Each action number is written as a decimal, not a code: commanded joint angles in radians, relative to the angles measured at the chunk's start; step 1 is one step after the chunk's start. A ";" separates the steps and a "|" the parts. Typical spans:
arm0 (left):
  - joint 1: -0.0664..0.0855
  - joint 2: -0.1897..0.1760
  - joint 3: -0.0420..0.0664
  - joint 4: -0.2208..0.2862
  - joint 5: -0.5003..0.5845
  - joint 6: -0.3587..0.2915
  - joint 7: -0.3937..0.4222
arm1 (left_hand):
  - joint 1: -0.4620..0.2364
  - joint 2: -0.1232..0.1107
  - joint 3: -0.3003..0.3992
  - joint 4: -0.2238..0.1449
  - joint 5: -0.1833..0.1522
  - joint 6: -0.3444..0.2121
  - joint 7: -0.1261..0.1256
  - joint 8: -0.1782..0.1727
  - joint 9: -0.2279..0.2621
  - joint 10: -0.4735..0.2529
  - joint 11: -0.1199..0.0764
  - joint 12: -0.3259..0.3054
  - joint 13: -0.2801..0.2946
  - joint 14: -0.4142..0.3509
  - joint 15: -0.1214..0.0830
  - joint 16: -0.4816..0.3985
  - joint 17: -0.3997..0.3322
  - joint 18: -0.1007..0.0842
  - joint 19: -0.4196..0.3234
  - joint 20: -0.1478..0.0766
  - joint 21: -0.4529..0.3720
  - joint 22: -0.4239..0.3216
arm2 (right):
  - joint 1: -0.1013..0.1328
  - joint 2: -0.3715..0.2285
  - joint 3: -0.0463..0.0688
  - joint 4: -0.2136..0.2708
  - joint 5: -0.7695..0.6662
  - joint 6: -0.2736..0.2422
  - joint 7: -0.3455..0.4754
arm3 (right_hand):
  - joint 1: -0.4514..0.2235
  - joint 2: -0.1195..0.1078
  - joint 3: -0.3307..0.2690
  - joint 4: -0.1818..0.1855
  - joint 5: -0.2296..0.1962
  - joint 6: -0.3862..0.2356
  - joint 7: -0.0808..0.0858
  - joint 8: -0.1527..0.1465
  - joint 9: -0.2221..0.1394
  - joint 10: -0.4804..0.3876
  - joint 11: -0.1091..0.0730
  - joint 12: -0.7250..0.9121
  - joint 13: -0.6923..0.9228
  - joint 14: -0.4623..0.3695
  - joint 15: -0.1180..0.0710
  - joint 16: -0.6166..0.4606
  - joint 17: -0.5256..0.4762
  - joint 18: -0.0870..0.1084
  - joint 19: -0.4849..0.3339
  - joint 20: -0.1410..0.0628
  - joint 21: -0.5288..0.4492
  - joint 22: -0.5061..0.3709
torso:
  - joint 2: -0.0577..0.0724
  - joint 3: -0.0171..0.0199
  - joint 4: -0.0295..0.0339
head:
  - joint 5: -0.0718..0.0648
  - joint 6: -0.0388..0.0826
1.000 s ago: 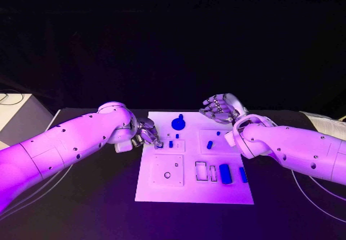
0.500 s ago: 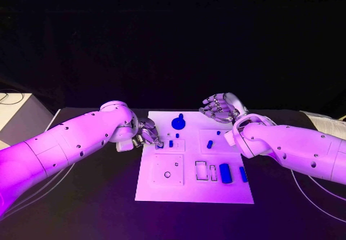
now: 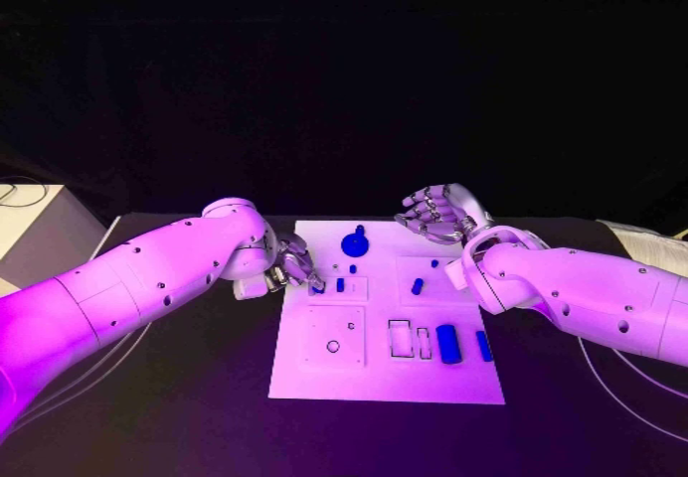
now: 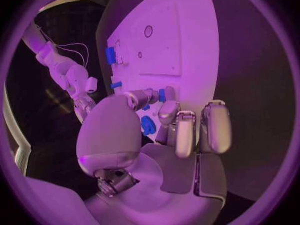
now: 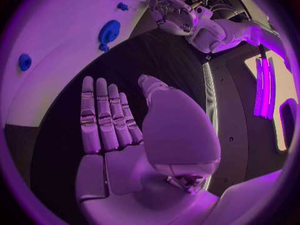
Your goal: Assemble the parts on the task board
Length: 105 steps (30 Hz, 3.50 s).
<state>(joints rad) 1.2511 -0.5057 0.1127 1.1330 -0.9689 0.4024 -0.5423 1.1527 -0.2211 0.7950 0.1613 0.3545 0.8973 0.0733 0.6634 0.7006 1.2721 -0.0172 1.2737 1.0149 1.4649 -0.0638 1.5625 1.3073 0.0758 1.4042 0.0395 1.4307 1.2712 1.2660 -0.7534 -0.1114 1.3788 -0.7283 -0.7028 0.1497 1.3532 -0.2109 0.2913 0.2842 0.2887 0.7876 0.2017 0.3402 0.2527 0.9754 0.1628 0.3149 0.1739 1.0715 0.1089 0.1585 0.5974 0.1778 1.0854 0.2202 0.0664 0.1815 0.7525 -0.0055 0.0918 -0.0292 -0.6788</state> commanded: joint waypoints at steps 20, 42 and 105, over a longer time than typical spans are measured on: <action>-0.002 0.011 -0.003 0.007 -0.067 -0.064 0.006 | 0.015 0.009 0.116 -0.127 0.012 0.026 -0.018 0.001 0.042 0.018 -0.001 0.017 0.021 0.100 -0.009 0.003 0.244 -0.012 0.007 0.000 0.008 0.013 | 0.000 0.002 0.000 0.002 -0.001 0.013 0.016 | 0.008 -0.001 0.004 -0.002 0.006 -0.010 0.034 0.002 -0.002 0.001 0.005 -0.007 -0.005 0.001 0.006 -0.007 -0.004 0.006 -0.010 0.002 -0.001 -0.004 | -0.001 -0.0004 0.0001 | 0.001 -0.003; -0.001 0.010 -0.004 -0.001 -0.076 0.032 -0.009 | 0.018 0.002 0.118 -0.133 0.013 0.030 -0.020 0.002 0.044 0.029 -0.002 0.029 0.042 0.103 -0.010 0.005 0.253 -0.012 0.006 0.000 0.008 0.013 | 0.000 0.001 0.000 0.002 -0.001 0.013 0.016 | 0.007 -0.002 0.003 -0.002 0.007 -0.010 0.034 0.002 -0.003 0.002 0.006 -0.008 -0.008 0.002 0.006 -0.009 -0.007 0.006 -0.011 0.002 -0.001 -0.006 | 0.000 -0.0005 -0.0001 | 0.001 -0.007; 0.004 0.073 -0.058 -0.050 -0.121 0.029 -0.033 | 0.017 -0.005 0.123 -0.138 0.025 0.037 -0.021 0.001 0.046 0.036 -0.003 0.036 0.053 0.104 -0.011 0.007 0.258 -0.014 0.010 -0.001 0.012 0.020 | 0.000 0.003 0.000 0.008 -0.001 0.018 0.016 | 0.006 -0.003 0.001 -0.001 0.010 -0.012 0.035 0.003 -0.005 0.001 0.006 -0.009 -0.015 0.002 0.007 -0.014 -0.014 0.006 -0.013 0.003 -0.001 -0.012 | 0.000 -0.0003 -0.0003 | 0.000 -0.016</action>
<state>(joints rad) 1.2795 -0.4414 0.0715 1.0870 -1.0612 0.4031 -0.5560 1.1596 -0.2280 0.7893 0.1555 0.3727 0.9379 0.0599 0.6693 0.7007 1.3107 -0.0123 1.3047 1.0682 1.4688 -0.0671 1.5665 1.3076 0.0758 1.4081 0.0357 1.4377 1.2912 1.2663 -0.7507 -0.1115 1.3848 -0.7259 -0.6981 0.1521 1.3532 -0.2110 0.2913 0.2842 0.2925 0.7816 0.2007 0.3402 0.2492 0.9755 0.1627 0.3112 0.1594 1.0717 0.1088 0.1491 0.5841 0.1778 1.0819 0.2238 0.0664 0.1700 0.7520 -0.0058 0.0919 -0.0293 -0.6946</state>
